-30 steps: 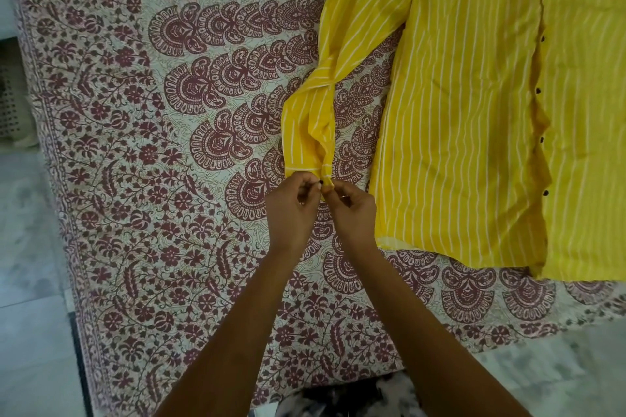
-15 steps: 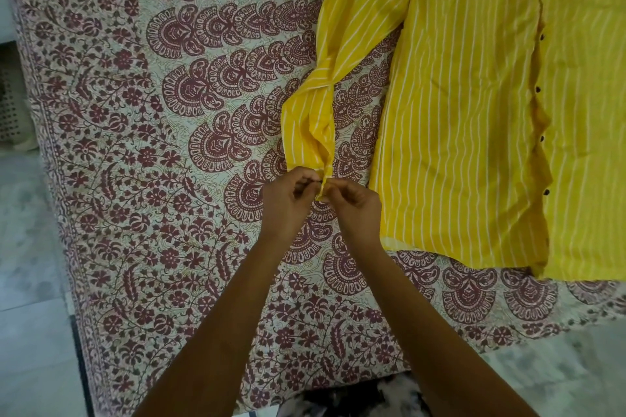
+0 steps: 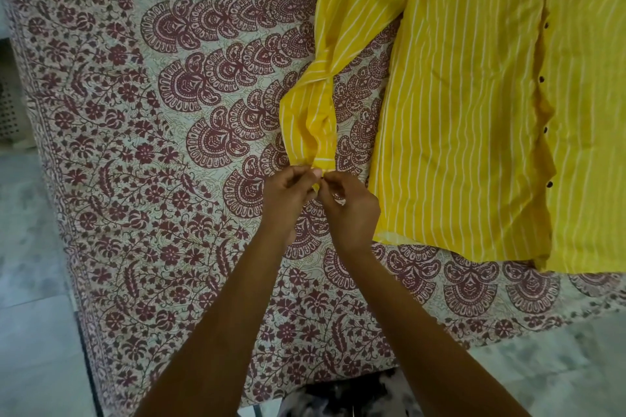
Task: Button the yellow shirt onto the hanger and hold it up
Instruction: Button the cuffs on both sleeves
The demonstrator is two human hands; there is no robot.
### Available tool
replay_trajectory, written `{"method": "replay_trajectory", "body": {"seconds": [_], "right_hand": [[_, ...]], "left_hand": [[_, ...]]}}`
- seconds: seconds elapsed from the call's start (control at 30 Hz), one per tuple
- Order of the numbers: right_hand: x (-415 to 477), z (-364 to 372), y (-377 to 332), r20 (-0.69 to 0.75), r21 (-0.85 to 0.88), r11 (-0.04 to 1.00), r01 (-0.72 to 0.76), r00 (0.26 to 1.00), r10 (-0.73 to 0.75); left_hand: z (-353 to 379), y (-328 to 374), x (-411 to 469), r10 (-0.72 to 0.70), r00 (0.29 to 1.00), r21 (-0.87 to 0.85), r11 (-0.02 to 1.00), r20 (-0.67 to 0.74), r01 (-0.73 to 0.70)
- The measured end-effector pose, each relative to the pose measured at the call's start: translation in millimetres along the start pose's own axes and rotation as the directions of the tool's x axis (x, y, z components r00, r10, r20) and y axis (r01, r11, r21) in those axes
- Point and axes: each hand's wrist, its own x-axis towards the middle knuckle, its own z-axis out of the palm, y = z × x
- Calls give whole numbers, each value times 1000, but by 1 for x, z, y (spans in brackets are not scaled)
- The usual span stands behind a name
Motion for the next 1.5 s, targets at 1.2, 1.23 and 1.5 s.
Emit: {"method": "replay_trajectory", "body": {"seconds": [1.2,1.23,1.5], "right_hand": [[7,1,3,-2,110,993,-34,999,34],[7,0,3,-11,77,997,-9,1000,10],[6,3,1,-16,186,980,-72,997,77]], "left_hand": [[0,-4,11,286,957,286,921,-35,-265],[1,-3,11,302,953,330,903,-33,-275],[8,7,6,26,998,-1,1000,-64,-26]]}}
